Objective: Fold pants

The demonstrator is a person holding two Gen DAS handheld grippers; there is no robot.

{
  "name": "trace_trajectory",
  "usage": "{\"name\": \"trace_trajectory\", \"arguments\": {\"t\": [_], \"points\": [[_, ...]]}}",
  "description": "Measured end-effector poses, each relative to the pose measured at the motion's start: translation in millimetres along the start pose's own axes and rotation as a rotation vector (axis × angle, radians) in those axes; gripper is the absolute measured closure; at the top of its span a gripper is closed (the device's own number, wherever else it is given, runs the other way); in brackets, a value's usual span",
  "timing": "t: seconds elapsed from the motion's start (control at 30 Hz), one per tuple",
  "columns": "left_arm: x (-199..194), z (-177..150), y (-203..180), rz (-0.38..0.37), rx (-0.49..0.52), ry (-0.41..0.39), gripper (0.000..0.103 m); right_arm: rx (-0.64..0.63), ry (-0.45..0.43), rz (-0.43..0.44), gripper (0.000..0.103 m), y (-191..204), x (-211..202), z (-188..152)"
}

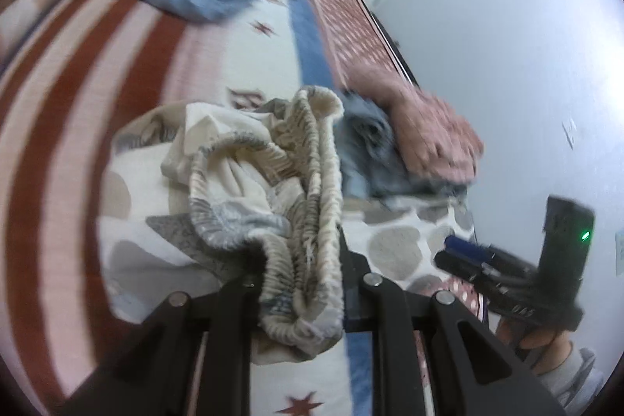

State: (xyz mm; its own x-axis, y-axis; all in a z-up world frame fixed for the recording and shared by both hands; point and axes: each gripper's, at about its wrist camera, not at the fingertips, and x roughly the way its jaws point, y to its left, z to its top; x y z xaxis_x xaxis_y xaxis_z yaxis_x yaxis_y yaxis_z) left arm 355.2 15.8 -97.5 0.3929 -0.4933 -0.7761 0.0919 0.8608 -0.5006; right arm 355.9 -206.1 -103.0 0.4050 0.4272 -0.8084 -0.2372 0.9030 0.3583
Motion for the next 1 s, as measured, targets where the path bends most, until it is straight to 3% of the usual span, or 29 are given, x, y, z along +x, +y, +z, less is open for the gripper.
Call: {"name": "trace_trajectory", "arguments": {"t": [0.17, 0.33, 0.47, 0.7, 0.83, 1.0], "points": [[70, -14, -47, 0.042, 0.088, 0.088, 0.087, 0.037, -0.013, -0.022, 0.044, -47, -18, -12], [112, -31, -69, 0.051, 0.106, 0.146, 0.087, 0.062, -0.007, -0.044, 0.044, -82, -25, -28], [127, -37, -83, 0.057, 0.121, 0.178, 0.087, 0.086, 0.002, -0.054, 0.044, -103, -28, -39], [119, -39, -112, 0.011, 0.126, 0.148, 0.087, 0.108, -0.013, -0.059, 0.044, -119, -31, -39], [144, -38, -126, 0.076, 0.175, 0.195, 0.086, 0.101, -0.039, -0.068, 0.044, -121, -40, -33], [140, -36, -137, 0.020, 0.163, 0.158, 0.086, 0.096, -0.057, -0.093, 0.044, -127, -47, -32]]}}
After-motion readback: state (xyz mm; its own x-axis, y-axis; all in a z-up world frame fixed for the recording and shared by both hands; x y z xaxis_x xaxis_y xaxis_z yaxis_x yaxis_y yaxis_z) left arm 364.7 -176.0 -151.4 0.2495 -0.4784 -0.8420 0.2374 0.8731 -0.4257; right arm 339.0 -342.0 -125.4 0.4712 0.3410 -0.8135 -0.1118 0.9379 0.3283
